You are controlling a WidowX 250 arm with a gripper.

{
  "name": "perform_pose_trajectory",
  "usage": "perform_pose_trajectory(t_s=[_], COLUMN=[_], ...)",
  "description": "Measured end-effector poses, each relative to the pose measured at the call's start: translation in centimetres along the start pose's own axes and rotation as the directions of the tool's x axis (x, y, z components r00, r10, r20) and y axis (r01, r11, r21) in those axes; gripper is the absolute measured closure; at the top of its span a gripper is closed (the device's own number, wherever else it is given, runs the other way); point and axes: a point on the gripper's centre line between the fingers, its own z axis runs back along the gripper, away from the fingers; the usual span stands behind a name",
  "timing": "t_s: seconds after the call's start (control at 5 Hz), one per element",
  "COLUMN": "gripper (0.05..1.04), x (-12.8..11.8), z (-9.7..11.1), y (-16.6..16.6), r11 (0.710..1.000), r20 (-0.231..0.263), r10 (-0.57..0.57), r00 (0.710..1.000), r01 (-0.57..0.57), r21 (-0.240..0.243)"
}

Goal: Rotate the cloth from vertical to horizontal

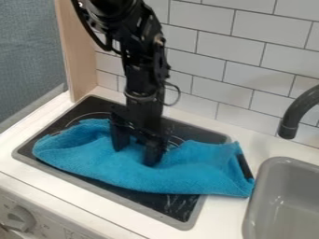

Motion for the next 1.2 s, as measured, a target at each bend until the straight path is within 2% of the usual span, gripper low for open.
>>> perform_pose_trajectory(t_s=[0.2, 0.4, 1.0, 1.2], gripper=[0.085, 0.085, 0.085, 0.085], x=[-0.1, 0.4, -1.9, -1.9], z=[0.6, 2.5, 9.5, 9.5], y=[0.9, 0.9, 2.5, 2.5], r11=[0.996, 0.993, 0.979, 0.98], r20=[0.01, 0.048, 0.189, 0.191], r10=[0.076, 0.1, 0.186, 0.182], r00=[0.997, 0.994, 0.964, 0.965], r01=[-0.075, -0.096, -0.166, -0.161], r21=[-0.048, -0.074, -0.119, -0.117])
